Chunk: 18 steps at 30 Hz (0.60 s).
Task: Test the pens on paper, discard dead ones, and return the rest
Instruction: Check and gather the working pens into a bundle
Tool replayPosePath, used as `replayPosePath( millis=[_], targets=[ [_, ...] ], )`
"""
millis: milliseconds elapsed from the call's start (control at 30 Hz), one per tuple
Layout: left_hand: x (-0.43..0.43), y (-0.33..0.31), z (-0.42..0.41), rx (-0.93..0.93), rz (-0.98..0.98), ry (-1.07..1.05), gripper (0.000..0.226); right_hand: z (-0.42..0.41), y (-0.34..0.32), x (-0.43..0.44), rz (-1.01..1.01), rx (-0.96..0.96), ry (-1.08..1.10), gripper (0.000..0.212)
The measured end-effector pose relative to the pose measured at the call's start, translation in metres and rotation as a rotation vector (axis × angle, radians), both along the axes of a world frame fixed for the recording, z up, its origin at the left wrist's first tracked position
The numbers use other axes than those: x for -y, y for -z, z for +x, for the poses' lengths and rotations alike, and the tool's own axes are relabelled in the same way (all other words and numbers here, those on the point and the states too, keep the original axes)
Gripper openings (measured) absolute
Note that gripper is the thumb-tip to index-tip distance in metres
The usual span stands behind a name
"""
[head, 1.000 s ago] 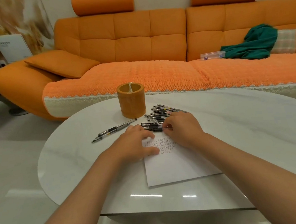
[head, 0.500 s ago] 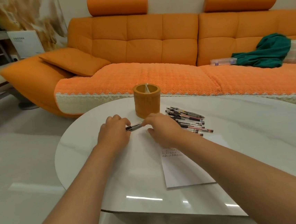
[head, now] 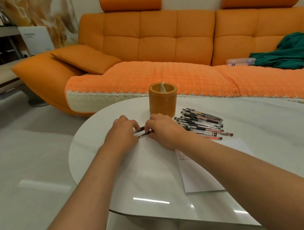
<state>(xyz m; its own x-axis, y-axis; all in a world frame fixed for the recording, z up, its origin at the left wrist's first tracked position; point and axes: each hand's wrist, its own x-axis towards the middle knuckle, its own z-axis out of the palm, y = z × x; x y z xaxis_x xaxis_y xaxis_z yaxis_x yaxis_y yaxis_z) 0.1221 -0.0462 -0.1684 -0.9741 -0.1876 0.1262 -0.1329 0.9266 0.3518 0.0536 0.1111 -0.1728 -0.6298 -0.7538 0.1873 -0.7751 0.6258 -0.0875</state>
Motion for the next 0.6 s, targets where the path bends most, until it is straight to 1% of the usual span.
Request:
replayPosePath(
  millis=[100,200,267,433,533,600],
  targets=[
    [-0.003,-0.001,0.001,0.018,-0.012,0.017,0.027,0.001,-0.004,-0.004,0.002,0.048,0.000,0.021],
    [-0.009,-0.004,0.004,0.028,-0.045,0.030,0.020,0.002,-0.005,-0.007,0.054,0.006,0.006,0.027],
    [-0.012,-0.006,0.006,0.043,-0.050,0.030,0.015,0.003,-0.003,-0.010,0.082,-0.023,0.006,0.026],
    [-0.018,-0.010,0.007,0.064,-0.040,0.035,0.012,0.004,-0.001,-0.024,0.008,-0.060,0.022,0.022],
    [-0.023,-0.014,0.006,0.052,0.008,0.038,0.006,0.005,-0.005,-0.039,-0.008,-0.128,0.027,0.017],
    [-0.031,-0.017,0.003,0.053,0.037,0.067,0.006,0.006,-0.010,-0.054,-0.010,-0.164,0.041,0.015]
  ],
)
